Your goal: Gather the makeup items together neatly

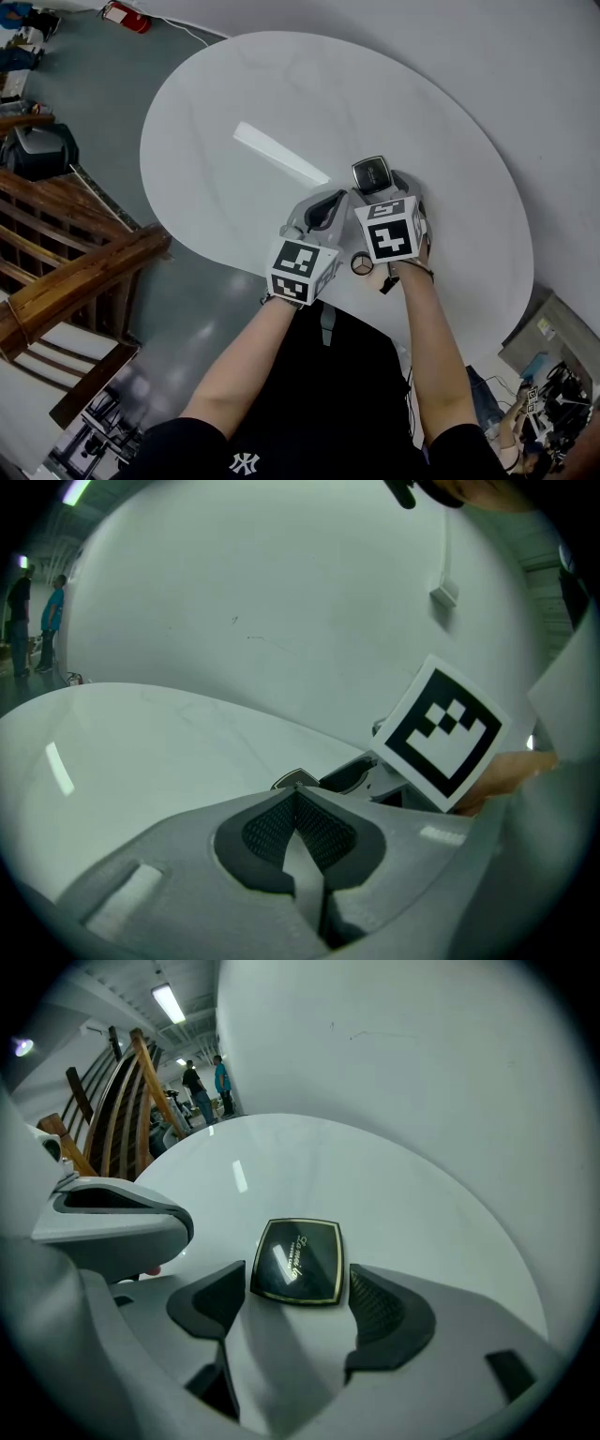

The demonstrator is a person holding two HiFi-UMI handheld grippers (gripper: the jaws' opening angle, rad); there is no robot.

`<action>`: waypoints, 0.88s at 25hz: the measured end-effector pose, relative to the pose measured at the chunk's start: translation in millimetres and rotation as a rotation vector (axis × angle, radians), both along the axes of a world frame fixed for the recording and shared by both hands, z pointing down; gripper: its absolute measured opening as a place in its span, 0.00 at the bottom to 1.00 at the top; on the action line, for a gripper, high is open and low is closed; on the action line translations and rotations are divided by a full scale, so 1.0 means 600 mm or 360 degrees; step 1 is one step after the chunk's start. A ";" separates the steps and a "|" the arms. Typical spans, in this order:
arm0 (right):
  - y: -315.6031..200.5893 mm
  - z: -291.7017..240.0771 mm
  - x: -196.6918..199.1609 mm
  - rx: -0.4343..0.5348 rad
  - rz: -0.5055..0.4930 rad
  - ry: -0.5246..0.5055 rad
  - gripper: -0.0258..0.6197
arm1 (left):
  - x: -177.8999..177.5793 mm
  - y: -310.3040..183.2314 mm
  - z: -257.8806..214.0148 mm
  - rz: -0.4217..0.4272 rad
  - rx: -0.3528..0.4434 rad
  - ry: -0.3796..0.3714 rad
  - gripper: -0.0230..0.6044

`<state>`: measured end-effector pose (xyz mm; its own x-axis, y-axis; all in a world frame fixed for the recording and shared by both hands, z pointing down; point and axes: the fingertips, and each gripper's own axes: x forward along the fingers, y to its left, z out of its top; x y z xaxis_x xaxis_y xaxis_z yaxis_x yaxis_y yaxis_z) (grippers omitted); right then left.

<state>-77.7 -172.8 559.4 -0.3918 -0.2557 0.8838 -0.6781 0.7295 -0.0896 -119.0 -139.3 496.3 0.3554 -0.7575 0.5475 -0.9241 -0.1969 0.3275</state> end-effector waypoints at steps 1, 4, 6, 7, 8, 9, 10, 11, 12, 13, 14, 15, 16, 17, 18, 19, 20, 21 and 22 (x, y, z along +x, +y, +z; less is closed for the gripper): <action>0.000 0.002 0.000 -0.0003 -0.0006 0.0016 0.58 | -0.001 0.000 0.001 -0.0001 0.0000 0.0001 0.05; 0.001 0.006 0.001 -0.0002 -0.0030 0.0057 0.58 | -0.002 0.003 0.002 -0.0006 -0.0002 0.0001 0.05; 0.001 0.007 0.003 0.0003 -0.0053 0.0091 0.57 | -0.002 0.005 0.003 -0.0010 -0.0004 0.0002 0.05; 0.001 0.008 0.004 0.0006 -0.0064 0.0105 0.57 | -0.001 0.006 0.004 -0.0011 -0.0006 0.0002 0.05; 0.001 0.008 0.004 0.0008 -0.0072 0.0113 0.56 | 0.000 0.007 0.005 -0.0011 -0.0008 0.0001 0.05; 0.001 0.008 0.005 0.0009 -0.0079 0.0117 0.54 | 0.001 0.007 0.005 -0.0011 -0.0009 0.0001 0.05; 0.002 0.008 0.004 0.0012 -0.0086 0.0119 0.53 | 0.000 0.008 0.005 -0.0010 -0.0009 0.0001 0.05; 0.003 0.007 0.003 0.0016 -0.0094 0.0121 0.53 | -0.001 0.009 0.005 -0.0010 -0.0008 0.0002 0.05; 0.004 0.007 0.001 0.0023 -0.0104 0.0121 0.53 | -0.002 0.011 0.003 -0.0010 -0.0006 0.0002 0.05; 0.004 0.005 0.001 0.0034 -0.0115 0.0120 0.53 | -0.003 0.012 0.001 -0.0010 -0.0003 0.0003 0.05; 0.005 0.003 0.002 0.0046 -0.0127 0.0117 0.52 | -0.003 0.014 -0.001 -0.0011 0.0000 0.0003 0.05; 0.007 0.002 0.004 0.0056 -0.0137 0.0110 0.52 | -0.003 0.015 -0.002 -0.0011 0.0003 0.0003 0.05; 0.008 0.000 0.006 0.0060 -0.0142 0.0099 0.52 | -0.004 0.017 -0.003 -0.0012 0.0005 0.0004 0.05; 0.009 -0.002 0.007 0.0062 -0.0143 0.0088 0.52 | -0.004 0.019 -0.003 -0.0013 0.0006 0.0005 0.05; 0.010 -0.004 0.008 0.0063 -0.0142 0.0077 0.52 | -0.006 0.021 -0.003 -0.0012 0.0008 0.0007 0.05; 0.011 -0.008 0.009 0.0065 -0.0142 0.0067 0.52 | -0.006 0.023 -0.003 -0.0010 0.0011 0.0009 0.05; 0.012 -0.012 0.010 0.0067 -0.0145 0.0058 0.52 | -0.006 0.025 -0.004 -0.0007 0.0014 0.0010 0.05; 0.014 -0.017 0.012 0.0069 -0.0151 0.0051 0.52 | -0.006 0.027 -0.006 -0.0003 0.0017 0.0012 0.05; 0.016 -0.022 0.013 0.0072 -0.0159 0.0047 0.52 | -0.004 0.029 -0.008 0.0002 0.0022 0.0013 0.05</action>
<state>-69.7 -163.0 546.0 -0.3912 -0.2565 0.8839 -0.6034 0.7966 -0.0359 -121.5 -122.0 491.3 0.3607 -0.7645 0.5342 -0.9212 -0.2026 0.3321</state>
